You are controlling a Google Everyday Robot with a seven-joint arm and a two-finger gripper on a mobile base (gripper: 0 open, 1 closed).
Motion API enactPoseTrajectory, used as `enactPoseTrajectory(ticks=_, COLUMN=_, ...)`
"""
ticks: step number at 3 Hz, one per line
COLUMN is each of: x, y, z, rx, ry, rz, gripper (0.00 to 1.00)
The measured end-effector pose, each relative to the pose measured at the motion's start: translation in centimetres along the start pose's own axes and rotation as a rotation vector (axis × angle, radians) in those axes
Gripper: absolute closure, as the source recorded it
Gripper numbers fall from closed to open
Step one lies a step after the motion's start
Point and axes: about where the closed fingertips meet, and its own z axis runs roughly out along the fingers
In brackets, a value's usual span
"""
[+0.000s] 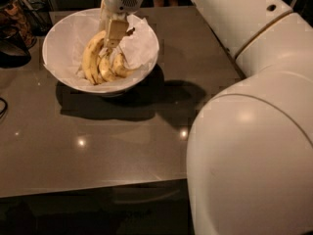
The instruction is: Pick banana from white bowl
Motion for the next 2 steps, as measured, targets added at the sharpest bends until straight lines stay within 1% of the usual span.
enactPoseTrajectory(ticks=1, x=-2.80, y=1.41, z=-3.70, rx=0.046, ry=-0.039, rz=-0.069, gripper=1.00)
enactPoseTrajectory(ticks=2, x=-2.87, y=1.42, z=-3.78, rx=0.047, ry=-0.039, rz=-0.071, gripper=1.00)
